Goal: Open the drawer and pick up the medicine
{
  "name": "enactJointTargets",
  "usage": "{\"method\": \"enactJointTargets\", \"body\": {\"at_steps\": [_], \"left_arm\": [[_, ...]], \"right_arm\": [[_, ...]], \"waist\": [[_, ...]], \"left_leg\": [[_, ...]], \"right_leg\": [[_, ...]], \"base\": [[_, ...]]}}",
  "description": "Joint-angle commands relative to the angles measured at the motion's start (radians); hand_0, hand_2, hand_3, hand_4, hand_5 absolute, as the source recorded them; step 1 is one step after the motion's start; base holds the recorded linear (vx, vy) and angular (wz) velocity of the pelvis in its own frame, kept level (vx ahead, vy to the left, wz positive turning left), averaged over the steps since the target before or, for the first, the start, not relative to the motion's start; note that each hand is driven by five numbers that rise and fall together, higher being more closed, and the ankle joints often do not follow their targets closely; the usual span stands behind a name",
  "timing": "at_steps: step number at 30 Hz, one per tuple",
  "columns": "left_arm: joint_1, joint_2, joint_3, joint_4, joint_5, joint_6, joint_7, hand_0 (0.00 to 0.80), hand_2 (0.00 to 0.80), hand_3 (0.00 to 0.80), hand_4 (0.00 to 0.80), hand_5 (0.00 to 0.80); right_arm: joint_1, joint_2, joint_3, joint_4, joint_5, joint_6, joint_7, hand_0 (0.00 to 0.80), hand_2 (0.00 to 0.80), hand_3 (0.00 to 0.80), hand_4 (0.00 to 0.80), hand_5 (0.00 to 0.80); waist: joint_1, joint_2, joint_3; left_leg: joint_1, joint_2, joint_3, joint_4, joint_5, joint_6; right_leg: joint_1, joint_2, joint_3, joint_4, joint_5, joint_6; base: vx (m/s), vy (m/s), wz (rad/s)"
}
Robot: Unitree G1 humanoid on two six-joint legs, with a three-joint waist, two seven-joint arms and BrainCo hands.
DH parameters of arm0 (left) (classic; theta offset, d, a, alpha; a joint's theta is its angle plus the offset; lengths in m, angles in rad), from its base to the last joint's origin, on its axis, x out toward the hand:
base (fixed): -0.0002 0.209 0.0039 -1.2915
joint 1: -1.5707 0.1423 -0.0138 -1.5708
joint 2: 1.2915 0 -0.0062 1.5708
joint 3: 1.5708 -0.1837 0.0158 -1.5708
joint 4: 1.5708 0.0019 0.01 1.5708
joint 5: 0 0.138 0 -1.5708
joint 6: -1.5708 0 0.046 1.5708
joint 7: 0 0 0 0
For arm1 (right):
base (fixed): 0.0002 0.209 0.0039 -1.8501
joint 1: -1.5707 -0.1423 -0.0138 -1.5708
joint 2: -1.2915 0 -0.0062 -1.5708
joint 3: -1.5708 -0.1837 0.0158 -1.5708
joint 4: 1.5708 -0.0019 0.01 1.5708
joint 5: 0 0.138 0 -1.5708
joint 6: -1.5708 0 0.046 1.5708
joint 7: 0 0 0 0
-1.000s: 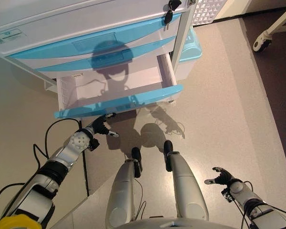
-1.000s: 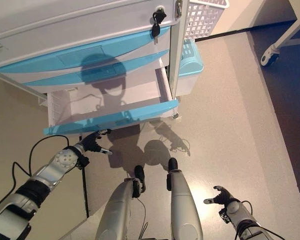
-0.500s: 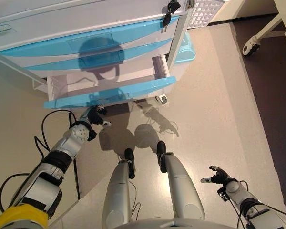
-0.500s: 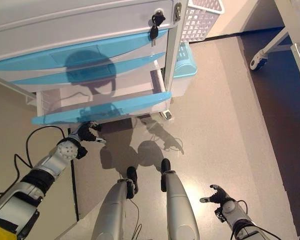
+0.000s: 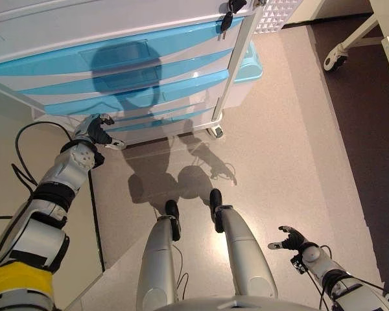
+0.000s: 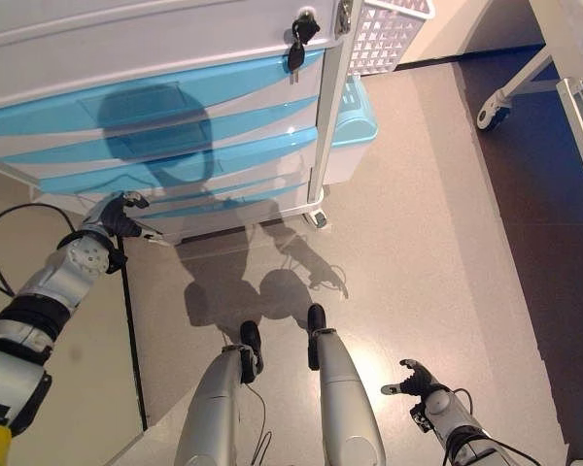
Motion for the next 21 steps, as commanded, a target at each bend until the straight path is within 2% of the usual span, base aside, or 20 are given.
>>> {"method": "enactJointTargets", "body": {"at_steps": [1, 14, 18, 21], "left_arm": [[-0.061, 0.041, 0.061, 0.033, 0.016, -0.001, 0.075, 0.000, 0.000, 0.000, 0.000, 0.000], [-0.105, 0.031, 0.068, 0.032, 0.076, 0.008, 0.184, 0.000, 0.000, 0.000, 0.000, 0.000], [-0.058, 0.015, 0.093, 0.026, 0.061, 0.008, 0.175, 0.000, 0.000, 0.000, 0.000, 0.000], [0.041, -0.036, 0.149, 0.010, 0.021, 0.001, 0.146, 0.000, 0.000, 0.000, 0.000, 0.000]], "right_arm": [[0.067, -0.032, 0.040, 0.010, 0.034, -0.010, -0.004, 0.000, 0.000, 0.000, 0.000, 0.000], [0.086, -0.013, 0.059, 0.019, 0.041, -0.025, -0.011, 0.000, 0.000, 0.000, 0.000, 0.000], [0.090, -0.007, 0.061, 0.012, 0.033, -0.022, -0.013, 0.000, 0.000, 0.000, 0.000, 0.000], [0.094, -0.001, 0.051, 0.026, 0.014, -0.012, -0.018, 0.000, 0.000, 0.000, 0.000, 0.000]], "waist": [[-0.010, 0.018, -0.078], [-0.009, 0.003, -0.095], [-0.005, 0.000, -0.100], [0.005, 0.003, -0.105]], "left_leg": [[-0.004, -0.032, 0.041, -0.039, 0.000, 0.049], [-0.012, -0.027, 0.051, -0.033, -0.008, 0.054], [0.003, -0.026, 0.052, -0.055, -0.002, 0.056], [0.060, -0.035, 0.046, -0.102, 0.011, 0.054]], "right_leg": [[0.010, -0.019, 0.032, -0.030, 0.009, 0.048], [0.003, -0.010, 0.046, -0.034, 0.014, 0.053], [0.014, -0.009, 0.051, -0.052, 0.020, 0.057], [0.068, -0.016, 0.047, -0.084, 0.029, 0.060]], "base": [[0.014, 0.028, -0.13], [0.003, 0.006, -0.04], [0.000, 0.000, 0.00], [0.057, -0.009, -0.03]]}}
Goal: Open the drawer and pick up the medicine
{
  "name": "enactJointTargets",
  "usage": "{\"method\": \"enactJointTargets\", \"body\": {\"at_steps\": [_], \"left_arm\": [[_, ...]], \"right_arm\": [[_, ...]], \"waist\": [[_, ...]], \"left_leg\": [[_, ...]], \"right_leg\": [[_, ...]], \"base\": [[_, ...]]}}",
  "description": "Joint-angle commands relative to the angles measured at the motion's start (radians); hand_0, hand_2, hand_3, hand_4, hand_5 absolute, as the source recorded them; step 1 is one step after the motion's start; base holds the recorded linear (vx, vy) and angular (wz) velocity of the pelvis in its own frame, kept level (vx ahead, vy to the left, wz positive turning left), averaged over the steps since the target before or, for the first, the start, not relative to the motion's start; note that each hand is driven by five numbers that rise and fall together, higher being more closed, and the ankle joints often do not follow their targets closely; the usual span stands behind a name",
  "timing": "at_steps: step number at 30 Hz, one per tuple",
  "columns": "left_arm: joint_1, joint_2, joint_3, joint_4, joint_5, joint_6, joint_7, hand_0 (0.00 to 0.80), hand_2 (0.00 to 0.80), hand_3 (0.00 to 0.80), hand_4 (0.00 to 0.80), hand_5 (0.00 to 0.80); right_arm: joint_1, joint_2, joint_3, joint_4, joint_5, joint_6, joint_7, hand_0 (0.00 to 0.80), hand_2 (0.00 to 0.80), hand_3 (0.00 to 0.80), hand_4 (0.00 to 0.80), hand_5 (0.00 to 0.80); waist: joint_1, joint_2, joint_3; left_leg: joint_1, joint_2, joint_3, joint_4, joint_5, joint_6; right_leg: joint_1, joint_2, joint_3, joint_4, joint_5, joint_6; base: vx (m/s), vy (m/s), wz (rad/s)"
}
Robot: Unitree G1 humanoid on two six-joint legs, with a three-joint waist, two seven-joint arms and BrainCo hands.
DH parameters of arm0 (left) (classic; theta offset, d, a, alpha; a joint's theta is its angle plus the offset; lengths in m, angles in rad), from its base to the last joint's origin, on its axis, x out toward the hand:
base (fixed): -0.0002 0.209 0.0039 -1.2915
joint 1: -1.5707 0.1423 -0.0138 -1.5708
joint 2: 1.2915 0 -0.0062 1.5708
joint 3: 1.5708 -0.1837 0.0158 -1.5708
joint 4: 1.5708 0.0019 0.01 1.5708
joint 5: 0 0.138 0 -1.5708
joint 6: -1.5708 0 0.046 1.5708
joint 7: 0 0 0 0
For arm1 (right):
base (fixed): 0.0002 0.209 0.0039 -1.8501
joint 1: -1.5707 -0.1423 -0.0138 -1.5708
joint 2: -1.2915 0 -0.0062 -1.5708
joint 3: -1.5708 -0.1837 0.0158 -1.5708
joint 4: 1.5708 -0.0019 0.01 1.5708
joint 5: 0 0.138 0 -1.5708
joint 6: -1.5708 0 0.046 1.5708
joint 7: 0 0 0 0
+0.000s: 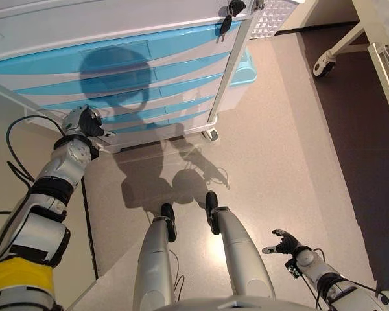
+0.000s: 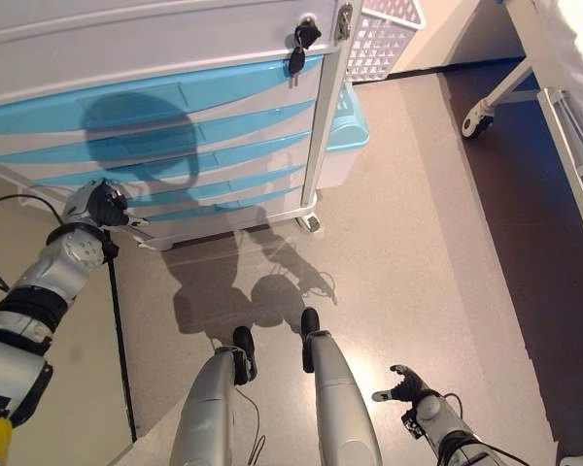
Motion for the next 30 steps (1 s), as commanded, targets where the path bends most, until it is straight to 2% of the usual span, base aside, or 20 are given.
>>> {"method": "enactJointTargets", "body": {"at_steps": [1, 2, 3, 6, 7, 10, 11, 18, 24, 30], "left_arm": [[0.059, -0.036, 0.121, -0.022, -0.028, -0.022, 0.024, 0.000, 0.000, 0.000, 0.000, 0.000], [0.100, -0.053, 0.142, -0.033, -0.046, -0.026, 0.012, 0.000, 0.000, 0.000, 0.000, 0.000], [0.131, -0.066, 0.163, -0.045, -0.057, -0.028, 0.003, 0.000, 0.000, 0.000, 0.000, 0.000], [0.214, -0.094, 0.202, -0.042, -0.081, -0.035, -0.021, 0.000, 0.000, 0.000, 0.000, 0.000], [0.274, -0.127, 0.227, -0.028, -0.100, -0.037, -0.037, 0.000, 0.000, 0.000, 0.000, 0.000], [0.318, -0.151, 0.241, -0.011, -0.103, -0.043, -0.045, 0.000, 0.000, 0.000, 0.000, 0.000], [0.376, -0.178, 0.262, -0.009, -0.117, -0.048, -0.057, 0.000, 0.000, 0.000, 0.000, 0.000], [0.567, -0.267, 0.300, 0.005, -0.146, -0.060, -0.136, 0.000, 0.000, 0.000, 0.000, 0.000], [0.642, -0.334, 0.305, 0.082, -0.159, -0.057, -0.192, 0.000, 0.000, 0.000, 0.000, 0.000], [0.714, -0.420, 0.309, 0.201, -0.124, -0.060, -0.185, 0.000, 0.000, 0.000, 0.000, 0.000]], "right_arm": [[0.084, -0.038, 0.012, 0.033, 0.011, -0.003, -0.015, 0.000, 0.000, 0.000, 0.000, 0.000], [0.089, -0.037, 0.006, 0.038, 0.006, -0.001, -0.016, 0.000, 0.000, 0.000, 0.000, 0.000], [0.092, -0.035, -0.004, 0.042, 0.005, 0.002, -0.014, 0.000, 0.000, 0.000, 0.000, 0.000], [0.102, -0.032, -0.020, 0.044, -0.001, 0.006, -0.012, 0.000, 0.000, 0.000, 0.000, 0.000], [0.110, -0.026, -0.040, 0.056, -0.004, 0.007, -0.011, 0.000, 0.000, 0.000, 0.000, 0.000], [0.117, -0.020, -0.053, 0.075, -0.013, 0.012, -0.014, 0.000, 0.000, 0.000, 0.000, 0.000], [0.122, -0.013, -0.069, 0.084, -0.017, 0.017, -0.012, 0.000, 0.000, 0.000, 0.000, 0.000], [0.142, 0.010, -0.088, 0.120, -0.042, 0.028, 0.000, 0.000, 0.000, 0.000, 0.000, 0.000], [0.154, 0.021, -0.094, 0.120, -0.045, 0.029, 0.016, 0.000, 0.000, 0.000, 0.000, 0.000], [0.164, 0.067, -0.164, 0.128, 0.079, 0.014, -0.005, 0.000, 0.000, 0.000, 0.000, 0.000]], "waist": [[0.001, 0.040, -0.071], [0.003, 0.042, -0.076], [0.006, 0.040, -0.082], [0.013, 0.045, -0.090], [0.020, 0.048, -0.099], [0.025, 0.052, -0.110], [0.034, 0.052, -0.131], [0.063, 0.057, -0.209], [0.074, 0.052, -0.277], [0.077, 0.045, -0.318]], "left_leg": [[0.094, -0.054, 0.016, -0.144, 0.039, 0.045], [0.120, -0.060, 0.012, -0.169, 0.045, 0.044], [0.130, -0.065, 0.017, -0.196, 0.079, 0.049], [0.192, -0.074, 0.005, -0.244, 0.093, 0.045], [0.261, -0.088, -0.007, -0.299, 0.110, 0.038], [0.328, -0.098, -0.022, -0.356, 0.128, 0.032], [0.388, -0.106, -0.040, -0.415, 0.150, 0.026], [0.553, -0.118, -0.062, -0.546, 0.179, 0.018], [0.649, -0.112, -0.074, -0.619, 0.198, 0.014], [0.709, -0.102, -0.072, -0.707, 0.242, 0.001]], "right_leg": [[0.107, -0.025, 0.021, -0.110, 0.031, 0.051], [0.132, -0.027, 0.020, -0.128, 0.035, 0.051], [0.144, -0.031, 0.015, -0.157, 0.068, 0.047], [0.208, -0.035, 0.014, -0.199, 0.079, 0.050], [0.290, -0.041, 0.004, -0.260, 0.093, 0.057], [0.364, -0.045, -0.010, -0.313, 0.105, 0.062], [0.438, -0.047, -0.027, -0.375, 0.120, 0.068], [0.608, -0.035, -0.061, -0.506, 0.135, 0.078], [0.699, -0.028, -0.079, -0.548, 0.128, 0.077], [0.756, -0.017, -0.096, -0.609, 0.141, 0.076]], "base": [[0.072, -0.013, -0.06], [-0.002, -0.023, -0.04], [0.000, 0.000, 0.00], [0.075, -0.004, 0.01], [0.140, -0.025, 0.03], [0.138, -0.029, 0.23], [0.125, -0.049, 0.22], [0.104, -0.028, 0.19], [0.064, -0.017, 0.09], [0.003, -0.006, 0.04]]}}
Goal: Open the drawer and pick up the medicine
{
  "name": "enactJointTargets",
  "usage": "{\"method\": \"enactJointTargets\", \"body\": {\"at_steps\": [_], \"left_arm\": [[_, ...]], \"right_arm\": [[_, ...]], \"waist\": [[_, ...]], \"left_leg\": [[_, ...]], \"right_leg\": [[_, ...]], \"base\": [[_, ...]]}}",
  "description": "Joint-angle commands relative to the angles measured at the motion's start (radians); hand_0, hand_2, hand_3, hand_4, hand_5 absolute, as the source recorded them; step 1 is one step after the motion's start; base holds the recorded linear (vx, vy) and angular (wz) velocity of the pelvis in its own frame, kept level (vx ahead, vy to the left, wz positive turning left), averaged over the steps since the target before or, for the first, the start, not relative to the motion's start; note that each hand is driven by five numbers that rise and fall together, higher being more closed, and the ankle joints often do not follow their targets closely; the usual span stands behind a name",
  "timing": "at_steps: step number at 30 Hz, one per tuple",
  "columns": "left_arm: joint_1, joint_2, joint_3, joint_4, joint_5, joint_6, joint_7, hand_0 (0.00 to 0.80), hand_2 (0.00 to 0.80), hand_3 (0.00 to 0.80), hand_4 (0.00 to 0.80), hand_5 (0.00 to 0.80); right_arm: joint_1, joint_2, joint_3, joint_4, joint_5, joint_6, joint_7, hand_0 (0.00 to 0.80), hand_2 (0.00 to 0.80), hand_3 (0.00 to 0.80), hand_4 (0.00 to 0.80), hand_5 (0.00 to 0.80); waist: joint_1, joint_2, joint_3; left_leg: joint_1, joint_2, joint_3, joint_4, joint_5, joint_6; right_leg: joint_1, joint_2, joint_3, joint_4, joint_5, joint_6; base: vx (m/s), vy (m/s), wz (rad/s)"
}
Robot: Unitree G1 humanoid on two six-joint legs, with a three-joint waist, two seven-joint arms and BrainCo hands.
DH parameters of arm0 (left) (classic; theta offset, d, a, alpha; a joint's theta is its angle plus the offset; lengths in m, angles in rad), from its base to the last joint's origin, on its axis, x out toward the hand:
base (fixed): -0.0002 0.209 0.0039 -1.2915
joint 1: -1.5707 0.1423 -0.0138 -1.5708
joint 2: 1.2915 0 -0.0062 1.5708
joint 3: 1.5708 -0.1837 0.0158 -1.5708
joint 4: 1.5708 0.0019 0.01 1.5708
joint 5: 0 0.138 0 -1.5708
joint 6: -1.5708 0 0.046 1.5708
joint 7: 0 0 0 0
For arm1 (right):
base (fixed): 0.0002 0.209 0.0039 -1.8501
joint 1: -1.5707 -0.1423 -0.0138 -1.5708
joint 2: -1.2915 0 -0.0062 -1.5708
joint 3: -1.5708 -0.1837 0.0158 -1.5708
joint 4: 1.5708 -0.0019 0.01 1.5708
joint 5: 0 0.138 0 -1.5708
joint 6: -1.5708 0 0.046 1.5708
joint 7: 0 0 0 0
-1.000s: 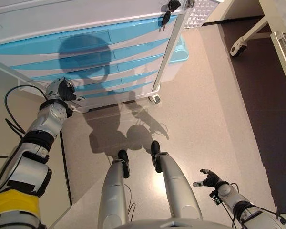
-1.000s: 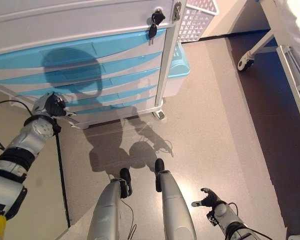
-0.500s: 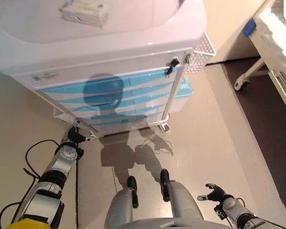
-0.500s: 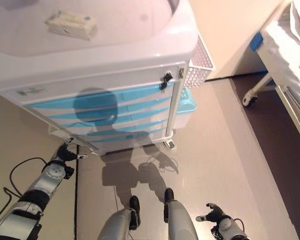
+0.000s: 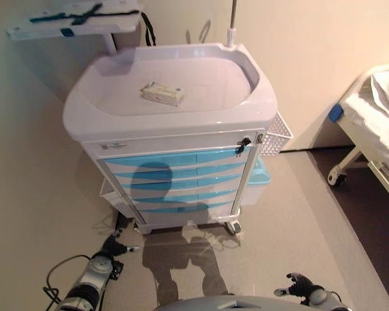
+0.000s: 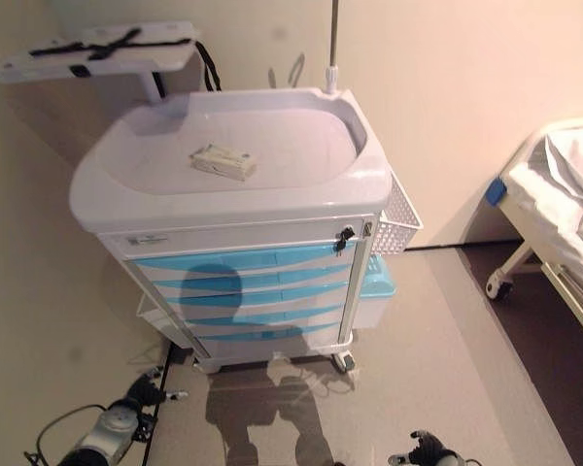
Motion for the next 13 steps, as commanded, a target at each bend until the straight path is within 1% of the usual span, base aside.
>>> {"method": "enactJointTargets", "body": {"at_steps": [1, 5, 8, 11, 13], "left_arm": [[0.007, -0.020, 0.034, 0.049, 0.011, -0.028, 0.016, 0.000, 0.000, 0.000, 0.000, 0.000], [0.041, -0.080, 0.018, 0.134, 0.063, -0.022, 0.041, 0.000, 0.000, 0.000, 0.000, 0.000], [0.072, -0.134, 0.055, 0.202, 0.005, -0.014, 0.024, 0.000, 0.000, 0.000, 0.000, 0.000], [0.086, -0.160, 0.022, 0.232, 0.027, -0.012, 0.011, 0.000, 0.000, 0.000, 0.000, 0.000], [0.089, -0.168, -0.009, 0.234, 0.061, -0.013, -0.001, 0.000, 0.000, 0.000, 0.000, 0.000]], "right_arm": [[-0.020, 0.034, -0.035, 0.036, 0.094, -0.014, -0.023, 0.000, 0.000, 0.000, 0.000, 0.000], [-0.004, 0.065, -0.074, 0.065, 0.174, -0.028, -0.035, 0.000, 0.000, 0.000, 0.000, 0.000], [0.006, 0.086, -0.075, 0.083, 0.188, -0.031, -0.032, 0.000, 0.000, 0.000, 0.000, 0.000], [0.005, 0.101, -0.057, 0.079, 0.185, -0.032, -0.026, 0.000, 0.000, 0.000, 0.000, 0.000], [0.002, 0.104, -0.020, 0.069, 0.149, -0.035, -0.027, 0.000, 0.000, 0.000, 0.000, 0.000]], "waist": [[0.003, -0.036, -0.009], [0.013, -0.040, -0.015], [0.019, -0.046, -0.016], [0.021, -0.052, -0.022], [0.023, -0.055, -0.023]], "left_leg": [[-0.044, -0.045, 0.000, -0.066, 0.086, 0.006], [-0.022, -0.047, -0.003, -0.067, 0.082, 0.009], [-0.011, -0.049, -0.007, -0.057, 0.076, 0.011], [-0.003, -0.046, -0.012, -0.067, 0.079, 0.010], [-0.004, -0.043, -0.015, -0.070, 0.080, 0.008]], "right_leg": [[-0.015, 0.004, 0.001, -0.055, 0.076, 0.056], [0.012, 0.007, -0.003, -0.069, 0.080, 0.056], [0.029, 0.010, -0.005, -0.062, 0.071, 0.053], [0.036, 0.014, -0.009, -0.062, 0.066, 0.049], [0.036, 0.014, -0.013, -0.060, 0.064, 0.049]], "base": [[0.000, 0.000, 0.00], [0.003, -0.001, 0.01], [0.016, -0.011, 0.09], [0.003, -0.007, 0.03], [0.000, 0.000, 0.00]]}}
